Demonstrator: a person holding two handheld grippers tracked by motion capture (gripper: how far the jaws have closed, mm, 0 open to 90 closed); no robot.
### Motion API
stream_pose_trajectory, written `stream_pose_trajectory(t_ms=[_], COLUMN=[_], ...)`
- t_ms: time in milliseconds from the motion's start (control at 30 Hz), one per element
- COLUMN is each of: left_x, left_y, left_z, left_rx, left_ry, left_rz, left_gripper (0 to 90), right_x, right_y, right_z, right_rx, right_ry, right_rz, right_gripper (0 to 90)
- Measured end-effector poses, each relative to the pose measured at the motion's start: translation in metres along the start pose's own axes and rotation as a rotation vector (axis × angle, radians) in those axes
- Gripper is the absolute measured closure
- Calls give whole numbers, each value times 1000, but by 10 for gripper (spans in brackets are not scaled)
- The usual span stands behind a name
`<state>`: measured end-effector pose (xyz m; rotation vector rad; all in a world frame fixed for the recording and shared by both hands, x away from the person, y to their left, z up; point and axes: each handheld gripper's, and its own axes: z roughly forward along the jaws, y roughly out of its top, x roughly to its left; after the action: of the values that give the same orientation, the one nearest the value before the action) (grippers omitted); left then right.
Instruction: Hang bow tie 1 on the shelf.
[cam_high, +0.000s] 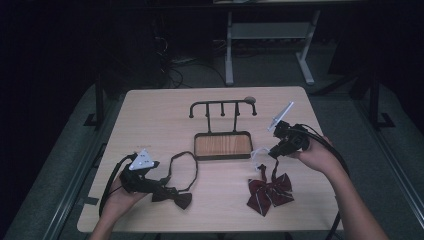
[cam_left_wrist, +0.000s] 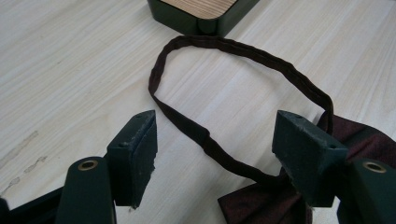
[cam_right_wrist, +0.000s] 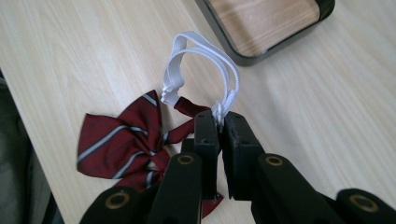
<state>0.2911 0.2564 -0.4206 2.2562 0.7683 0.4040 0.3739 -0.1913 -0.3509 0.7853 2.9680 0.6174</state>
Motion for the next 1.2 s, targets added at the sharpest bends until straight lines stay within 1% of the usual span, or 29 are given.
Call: stream_pose_trajectory(t_ms=[233, 333, 467, 600, 633, 733, 900, 933, 1067, 1133, 1200], left_x=[1, 0, -1, -1, -1, 0, 0, 0, 0, 0, 0], left_y=[-1, 0, 0, 0, 0, 0, 0, 0, 0, 0, 0], left_z=[0, 1, 0, 0, 0, 0, 0, 0, 0, -1, -1], left_rx=[2, 2, 1, 0, 0, 5, 1, -1, -3, 2, -3], left_ry=[1, -1, 0, 0, -1, 2, 1, 1, 1, 2, 3], left_rz=[1, 0, 4, 9, 6, 14, 12, 10, 8, 14, 10], left_gripper=[315, 315, 315, 315, 315, 315, 314, 314, 315, 315, 315], right_x=[5, 7, 8, 11, 11, 12, 13, 13, 14, 14, 14], right_y=[8, 13, 17, 23, 23, 27, 31, 32, 35, 37, 39], right_z=[-12, -19, -23, -28, -28, -31, -38, -41, -46, -48, -51], right_rx=[-11, -13, -17, -16, -16, -16, -19, -20, -26, -29, -31], right_ry=[-2, -10, -10, -20, -20, -24, -29, -38, -47, -53, -54], right_rz=[-21, -33, -34, -52, -52, -57, -59, -62, -67, -74, -68], right_gripper=[841, 841, 841, 841, 841, 842, 842, 842, 842, 842, 842])
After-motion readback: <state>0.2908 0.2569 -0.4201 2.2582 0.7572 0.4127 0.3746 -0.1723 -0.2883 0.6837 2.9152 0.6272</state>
